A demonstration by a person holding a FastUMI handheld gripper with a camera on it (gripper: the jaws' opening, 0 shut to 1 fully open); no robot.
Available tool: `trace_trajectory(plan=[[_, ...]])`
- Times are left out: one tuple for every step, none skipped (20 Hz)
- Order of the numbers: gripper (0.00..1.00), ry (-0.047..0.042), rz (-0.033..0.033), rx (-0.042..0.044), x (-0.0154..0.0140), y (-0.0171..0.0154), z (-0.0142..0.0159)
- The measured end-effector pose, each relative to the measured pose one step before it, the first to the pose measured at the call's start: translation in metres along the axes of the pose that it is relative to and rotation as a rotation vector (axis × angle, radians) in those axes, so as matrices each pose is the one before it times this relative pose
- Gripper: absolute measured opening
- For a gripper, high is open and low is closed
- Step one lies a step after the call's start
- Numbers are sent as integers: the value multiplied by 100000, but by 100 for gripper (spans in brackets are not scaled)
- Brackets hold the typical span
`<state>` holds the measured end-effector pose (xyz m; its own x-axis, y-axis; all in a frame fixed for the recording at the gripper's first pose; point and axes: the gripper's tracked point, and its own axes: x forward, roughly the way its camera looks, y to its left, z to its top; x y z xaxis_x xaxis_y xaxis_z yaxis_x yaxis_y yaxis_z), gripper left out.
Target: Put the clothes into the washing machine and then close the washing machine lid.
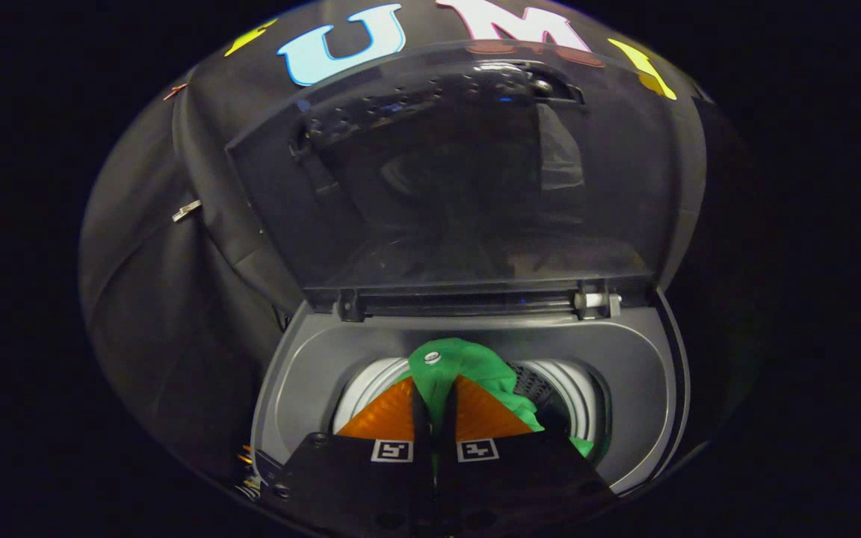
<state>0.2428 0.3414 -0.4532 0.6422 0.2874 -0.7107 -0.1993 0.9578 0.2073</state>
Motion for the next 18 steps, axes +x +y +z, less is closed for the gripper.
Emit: trace_trajectory(plan=[[7,-333,537,720,-8,-26,-245],[10,-555,518,-492,-127,29,-68],[11,-1113,861,-1618,-141,114,87],[29,-2565,-679,-2871,-121,-27,601],[47,-2478,-610,-3177,10,-127,496],[65,-346,-2911,-3094,-337,-538,107],[83,934,-1623,-1647,-167,-370,-416],[100,-1,-1039,-163,57,-31,4],[100,-804,327,631,-238,247,380],[100,-1125,311,638,-196,232,508],[100,-907,-821,309,-310,-30,278],[99,-1442,-741,652,-513,-81,452],[99,-1085,-666,1291,-614,-8,484],[100,-1707,759,2235,-835,400,762],[100,-1990,1245,2088,-772,527,957],[100,-2708,1066,1323,-756,455,1187],[100,-3697,-306,201,-792,183,1558],[100,-4012,-644,-405,-442,-156,1677]])
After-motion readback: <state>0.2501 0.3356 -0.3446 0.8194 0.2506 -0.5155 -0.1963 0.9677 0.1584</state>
